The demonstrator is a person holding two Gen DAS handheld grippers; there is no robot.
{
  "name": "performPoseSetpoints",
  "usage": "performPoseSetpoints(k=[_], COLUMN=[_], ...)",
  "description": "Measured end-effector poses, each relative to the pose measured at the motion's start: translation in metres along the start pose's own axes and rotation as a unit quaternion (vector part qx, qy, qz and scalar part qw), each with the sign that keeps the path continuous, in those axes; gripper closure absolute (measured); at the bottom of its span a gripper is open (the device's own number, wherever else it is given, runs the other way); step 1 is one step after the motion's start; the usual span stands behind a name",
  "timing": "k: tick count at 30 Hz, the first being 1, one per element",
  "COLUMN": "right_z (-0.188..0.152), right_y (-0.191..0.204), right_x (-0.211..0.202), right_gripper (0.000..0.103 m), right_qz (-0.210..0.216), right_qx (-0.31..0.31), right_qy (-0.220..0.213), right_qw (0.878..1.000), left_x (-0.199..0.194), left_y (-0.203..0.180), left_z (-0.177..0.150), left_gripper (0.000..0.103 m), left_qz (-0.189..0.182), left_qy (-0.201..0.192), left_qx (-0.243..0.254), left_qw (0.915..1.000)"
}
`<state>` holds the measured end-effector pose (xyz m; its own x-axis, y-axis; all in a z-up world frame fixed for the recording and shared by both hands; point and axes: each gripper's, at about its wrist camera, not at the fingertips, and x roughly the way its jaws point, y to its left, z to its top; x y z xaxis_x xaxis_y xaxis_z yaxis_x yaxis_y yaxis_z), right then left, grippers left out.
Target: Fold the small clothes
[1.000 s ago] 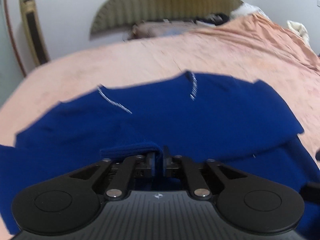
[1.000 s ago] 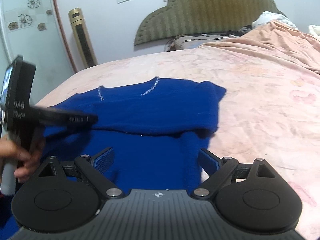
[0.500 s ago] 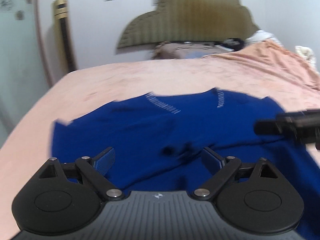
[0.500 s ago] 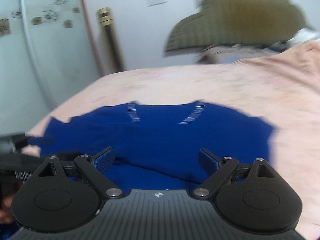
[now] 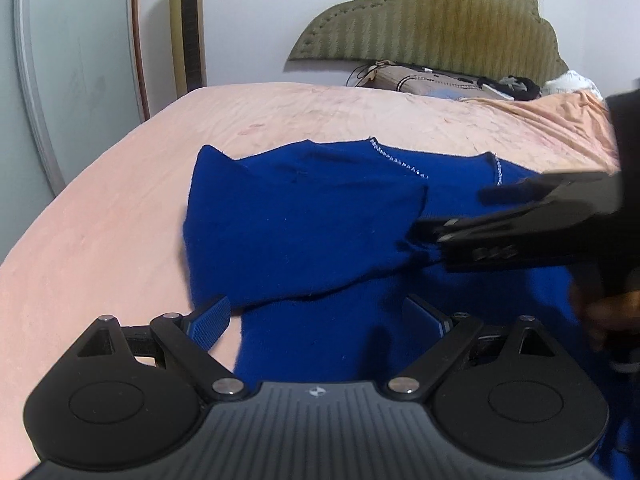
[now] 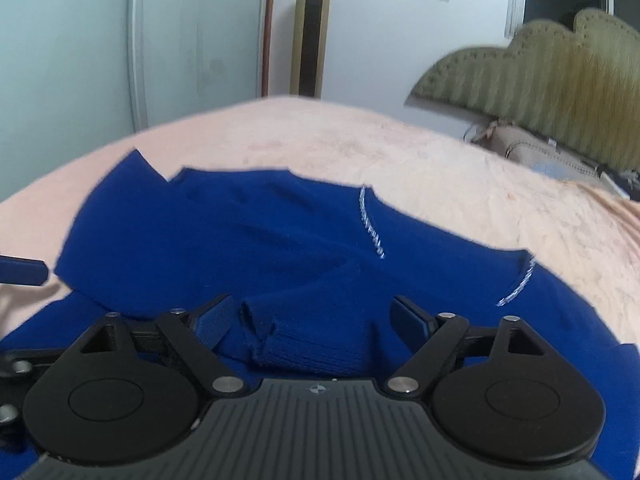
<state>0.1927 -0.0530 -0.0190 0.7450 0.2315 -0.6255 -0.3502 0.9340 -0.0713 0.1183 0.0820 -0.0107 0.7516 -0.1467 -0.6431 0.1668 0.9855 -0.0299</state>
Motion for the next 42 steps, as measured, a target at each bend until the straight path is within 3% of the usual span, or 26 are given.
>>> performPoseSetpoints(k=[1, 2, 4, 5, 9, 16, 21, 27, 38, 40, 42], right_z=[-0.001, -0.003, -0.002, -0.002, 0.0, -0.012, -0.038, -0.066, -0.081, -0.086, -0.093], right_y=[0.001, -0.002, -0.011, -0.018, -0.058, -0.121, -0.161, -0.172, -0.187, -0.19, -0.194], right_x=[0.004, 0.007, 0.003, 0.001, -0.014, -0.043, -0.058, -0.054, -0.078, -0.075, -0.079], right_gripper=[0.038, 0.06, 0.068, 0.079, 0.086, 0.087, 0.087, 0.087, 0.087, 0.081, 0.069], right_qz=[-0.001, 0.001, 0.01, 0.008, 0.014, -0.047, -0.077, -0.058, -0.097, -0.106, -0.125], right_qx=[0.002, 0.011, 0.045, 0.063, 0.157, 0.229, 0.278, 0.318, 0.347, 0.358, 0.383], right_qy=[0.014, 0.023, 0.015, 0.012, -0.016, -0.063, -0.062, -0.035, -0.079, -0.06, -0.055], right_qw=[1.0, 1.0, 0.999, 0.998, 0.987, 0.97, 0.955, 0.946, 0.929, 0.926, 0.914], left_x=[-0.001, -0.002, -0.003, -0.003, 0.002, 0.011, 0.017, 0.024, 0.028, 0.028, 0.026], left_y=[0.0, -0.001, -0.002, -0.003, -0.004, 0.002, 0.003, -0.004, -0.003, -0.004, -0.006], left_z=[0.001, 0.001, 0.003, 0.004, 0.009, 0.015, 0.015, 0.016, 0.021, 0.02, 0.02], left_gripper=[0.009, 0.009, 0.009, 0.009, 0.009, 0.009, 0.009, 0.009, 0.009, 0.009, 0.009], left_qz=[-0.001, -0.001, 0.007, 0.013, 0.03, 0.056, 0.056, 0.053, 0.056, 0.055, 0.054], left_qy=[-0.003, -0.005, -0.012, -0.015, -0.017, -0.013, 0.003, 0.015, 0.015, 0.019, 0.017], left_qx=[0.0, 0.003, 0.016, 0.023, 0.032, 0.019, 0.011, 0.017, 0.021, 0.022, 0.026], left_qw=[1.0, 1.0, 0.9998, 0.9995, 0.9989, 0.9982, 0.9984, 0.9984, 0.9981, 0.9981, 0.9981])
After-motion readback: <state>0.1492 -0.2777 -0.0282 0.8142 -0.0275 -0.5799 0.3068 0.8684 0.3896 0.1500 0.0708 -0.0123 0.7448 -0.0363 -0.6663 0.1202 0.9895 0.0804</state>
